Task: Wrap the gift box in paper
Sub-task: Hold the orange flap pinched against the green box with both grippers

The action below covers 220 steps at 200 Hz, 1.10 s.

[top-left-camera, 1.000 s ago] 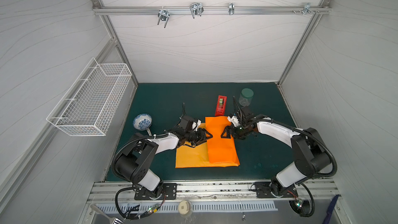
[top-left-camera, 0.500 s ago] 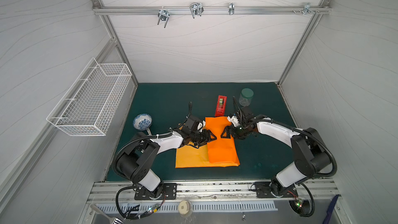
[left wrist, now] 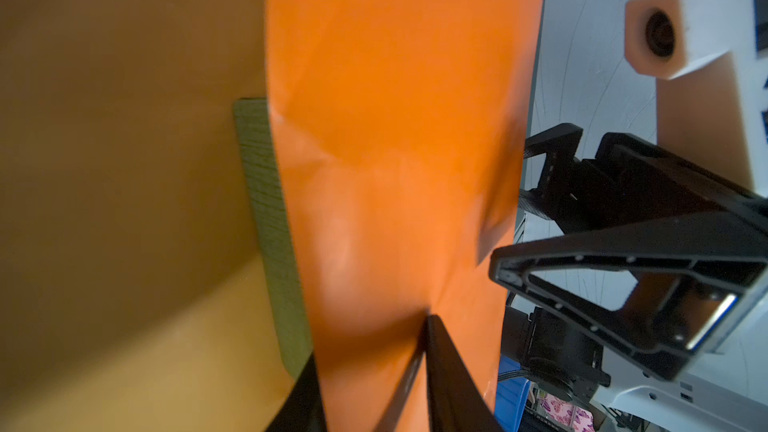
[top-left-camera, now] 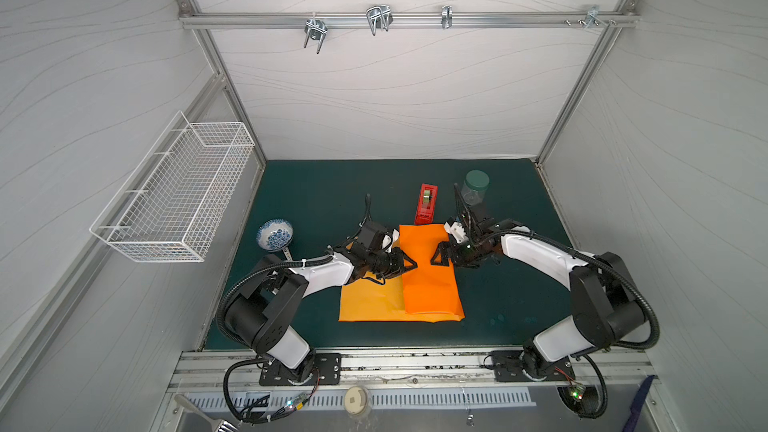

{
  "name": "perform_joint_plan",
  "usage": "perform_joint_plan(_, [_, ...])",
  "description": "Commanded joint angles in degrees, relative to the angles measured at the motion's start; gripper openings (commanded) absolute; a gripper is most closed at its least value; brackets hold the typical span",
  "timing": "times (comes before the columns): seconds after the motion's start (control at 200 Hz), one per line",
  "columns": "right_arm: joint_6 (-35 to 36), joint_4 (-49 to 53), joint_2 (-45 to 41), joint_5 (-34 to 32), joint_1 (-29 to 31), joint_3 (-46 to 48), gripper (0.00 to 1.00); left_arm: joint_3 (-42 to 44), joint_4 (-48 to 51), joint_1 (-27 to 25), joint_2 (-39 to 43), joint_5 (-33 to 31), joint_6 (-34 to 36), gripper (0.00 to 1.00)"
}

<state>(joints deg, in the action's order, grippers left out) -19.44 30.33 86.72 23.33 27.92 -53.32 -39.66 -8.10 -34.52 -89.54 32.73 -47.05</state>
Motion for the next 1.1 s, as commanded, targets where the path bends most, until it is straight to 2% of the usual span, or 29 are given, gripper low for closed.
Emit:
perform_joint_plan(0.0, [1.2,2.4,-1.7,3.0,-1.8,-0.6,0.90,1.6,4.1,-0.4,-2.7,-2.6,1.5,0.24])
perform_joint_plan(0.14, [0.1,0.5,-1.0,7.7,-3.5,0.0,0.89,1.5,4.3,-0.4,-2.5,-2.7,1.7,0.23])
perform_joint_plan(0.56, [1.3,0.7,3.7,8.3,-4.1,0.2,0.80,1.3,4.8,-0.4,-2.1,-3.3,2.2,0.22])
perform_joint_plan(0.855, [0.4,-2.2,4.8,13.7,-7.0,2.0,0.74,1.3,5.4,-0.4,-2.0,-3.6,2.4,0.21])
perform_joint_plan(1.096, [-0.4,-4.1,5.6,12.6,-7.2,4.6,0.70,1.2,5.2,-0.3,-2.1,-3.6,2.4,0.20])
